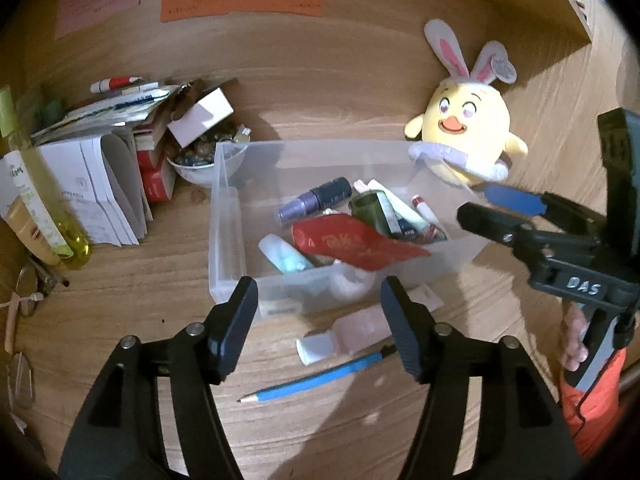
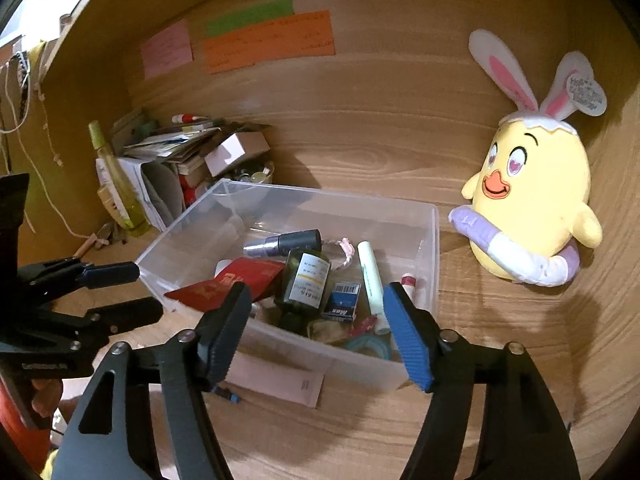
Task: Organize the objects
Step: 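Withdraw both open tools from the bin toward the blue pencil, then grasp the blue pencil with the left tool and lift it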
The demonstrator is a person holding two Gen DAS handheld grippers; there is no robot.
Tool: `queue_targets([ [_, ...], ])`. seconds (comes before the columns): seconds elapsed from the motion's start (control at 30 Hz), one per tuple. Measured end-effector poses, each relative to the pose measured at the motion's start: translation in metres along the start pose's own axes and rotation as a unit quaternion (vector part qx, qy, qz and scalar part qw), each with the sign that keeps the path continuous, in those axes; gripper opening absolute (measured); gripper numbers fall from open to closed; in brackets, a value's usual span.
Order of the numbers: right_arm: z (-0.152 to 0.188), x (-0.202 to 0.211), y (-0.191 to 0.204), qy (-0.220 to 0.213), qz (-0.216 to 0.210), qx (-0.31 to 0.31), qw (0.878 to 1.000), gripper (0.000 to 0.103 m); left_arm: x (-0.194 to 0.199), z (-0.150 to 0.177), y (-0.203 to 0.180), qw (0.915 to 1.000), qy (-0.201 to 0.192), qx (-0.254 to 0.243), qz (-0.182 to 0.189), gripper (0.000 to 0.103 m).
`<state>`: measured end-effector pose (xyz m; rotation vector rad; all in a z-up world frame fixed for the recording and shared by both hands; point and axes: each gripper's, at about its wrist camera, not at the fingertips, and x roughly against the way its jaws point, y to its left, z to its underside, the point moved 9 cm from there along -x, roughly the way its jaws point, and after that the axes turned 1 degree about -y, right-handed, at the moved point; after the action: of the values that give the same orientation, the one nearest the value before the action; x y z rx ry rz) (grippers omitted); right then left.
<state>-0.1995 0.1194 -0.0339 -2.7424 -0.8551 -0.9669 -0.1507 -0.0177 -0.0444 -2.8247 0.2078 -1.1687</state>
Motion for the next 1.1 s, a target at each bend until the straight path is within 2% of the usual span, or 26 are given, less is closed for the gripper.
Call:
queue_targets([
  [0.23, 0.01, 0.013, 0.002, -0.001, -0.007, -0.002, 1.0, 0.071, -0.013, 0.02, -0.001, 0.9995, 0.032, -0.003, 0.005, 0.068],
  [0.33, 0.016, 0.016, 0.0, 0.0, -0.005, -0.002, 1.0, 0.073, -0.025, 0.033, -0.003, 0.9984, 0.056, -0.001, 0.012, 0.071],
  [0.53, 0.031, 0.014, -0.01, 0.018, 0.001, -0.006, 1.0, 0.076, -0.047, 0.059, -0.011, 0.9945, 0.102, -0.008, 0.022, 0.071],
  [0.67, 0.042, 0.008, -0.016, 0.034, 0.008, -0.009, 0.999, 0.076, -0.053, 0.066, -0.015, 0.993, 0.115, -0.012, 0.028, 0.071],
  [0.9, 0.061, -0.007, -0.009, 0.071, -0.011, -0.005, 0.997, 0.076, -0.049, 0.072, -0.015, 0.9935, 0.107, -0.037, 0.017, 0.071],
  [1.0, 0.065, -0.014, 0.0, 0.084, -0.023, 0.009, 0.996, 0.076, -0.047, 0.075, -0.014, 0.9937, 0.1, -0.05, 0.001, 0.064],
  [1.1, 0.069, -0.023, 0.01, 0.097, -0.032, 0.019, 0.995, 0.076, -0.045, 0.077, -0.013, 0.9932, 0.092, -0.069, -0.018, 0.049],
])
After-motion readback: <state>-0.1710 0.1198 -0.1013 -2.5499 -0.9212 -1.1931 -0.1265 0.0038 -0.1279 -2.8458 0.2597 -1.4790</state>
